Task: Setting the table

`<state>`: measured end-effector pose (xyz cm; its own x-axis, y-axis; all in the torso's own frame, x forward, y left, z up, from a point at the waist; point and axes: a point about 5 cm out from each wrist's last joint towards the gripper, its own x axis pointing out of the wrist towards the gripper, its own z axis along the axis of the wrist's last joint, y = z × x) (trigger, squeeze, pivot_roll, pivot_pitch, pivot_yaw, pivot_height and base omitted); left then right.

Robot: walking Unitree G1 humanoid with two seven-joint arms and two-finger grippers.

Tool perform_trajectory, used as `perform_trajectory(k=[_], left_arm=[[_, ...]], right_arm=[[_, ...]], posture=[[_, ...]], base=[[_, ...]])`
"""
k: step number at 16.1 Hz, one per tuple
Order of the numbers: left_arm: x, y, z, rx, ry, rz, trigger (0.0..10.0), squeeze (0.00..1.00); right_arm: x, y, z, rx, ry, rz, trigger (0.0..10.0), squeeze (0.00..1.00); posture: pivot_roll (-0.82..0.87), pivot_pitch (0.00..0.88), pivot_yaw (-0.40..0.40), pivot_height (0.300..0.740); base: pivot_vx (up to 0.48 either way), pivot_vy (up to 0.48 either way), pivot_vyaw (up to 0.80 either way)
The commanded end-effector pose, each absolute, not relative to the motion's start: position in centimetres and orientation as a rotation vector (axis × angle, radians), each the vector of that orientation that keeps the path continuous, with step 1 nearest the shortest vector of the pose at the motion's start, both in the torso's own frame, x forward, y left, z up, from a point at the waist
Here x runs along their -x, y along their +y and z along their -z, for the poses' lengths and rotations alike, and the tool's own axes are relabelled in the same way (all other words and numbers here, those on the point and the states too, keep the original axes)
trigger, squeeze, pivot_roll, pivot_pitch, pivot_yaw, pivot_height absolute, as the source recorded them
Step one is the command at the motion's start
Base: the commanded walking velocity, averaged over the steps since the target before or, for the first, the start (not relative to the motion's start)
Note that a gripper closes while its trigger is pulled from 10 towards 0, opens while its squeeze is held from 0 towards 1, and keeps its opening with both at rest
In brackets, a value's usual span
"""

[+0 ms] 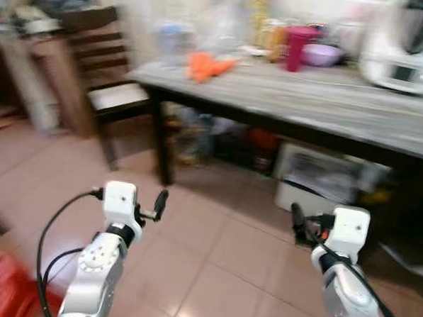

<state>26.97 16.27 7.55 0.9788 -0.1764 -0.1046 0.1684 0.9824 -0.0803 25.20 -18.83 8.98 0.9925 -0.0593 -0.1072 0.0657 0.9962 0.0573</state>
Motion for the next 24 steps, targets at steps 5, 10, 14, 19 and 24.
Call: perform_trajectory(k=[5, 10, 14, 19, 24], left_arm=[[-27.0, 15.2, -9.3, 0.078, 0.031, 0.244, 10.0, 0.00], [-26.2, 15.5, -9.9, 0.069, 0.012, 0.263, 10.0, 0.00], [-25.9, 15.5, -9.6, 0.070, 0.034, 0.270, 10.0, 0.00], [-26.4, 15.4, -10.1, 0.075, 0.025, 0.262, 10.0, 0.00], [-26.8, 15.2, -10.4, 0.079, 0.023, 0.260, 10.0, 0.00]], right_arm=[[-25.1, -19.5, -10.7, 0.009, 0.036, 0.118, 10.0, 0.00], [-23.6, -19.5, -11.4, 0.056, 0.008, 0.121, 10.0, 0.00], [-23.3, -19.2, -11.4, 0.054, 0.024, 0.103, 10.0, 0.00], [-23.6, -19.0, -11.8, 0.043, 0.011, 0.090, 10.0, 0.00], [-23.9, -18.8, -12.2, 0.050, -0.007, 0.086, 10.0, 0.00]], posture=[[-0.21, 0.000, 0.032, 0.740], [-0.22, 0.010, 0.043, 0.740], [-0.22, 0.018, 0.039, 0.740], [-0.21, 0.021, 0.040, 0.740], [-0.21, 0.030, 0.049, 0.740]], base=[[0.000, 0.000, 0.00], [0.000, -0.354, -0.74], [0.000, -0.240, -0.80], [0.000, -0.384, -0.69], [0.000, -0.480, 0.00]])
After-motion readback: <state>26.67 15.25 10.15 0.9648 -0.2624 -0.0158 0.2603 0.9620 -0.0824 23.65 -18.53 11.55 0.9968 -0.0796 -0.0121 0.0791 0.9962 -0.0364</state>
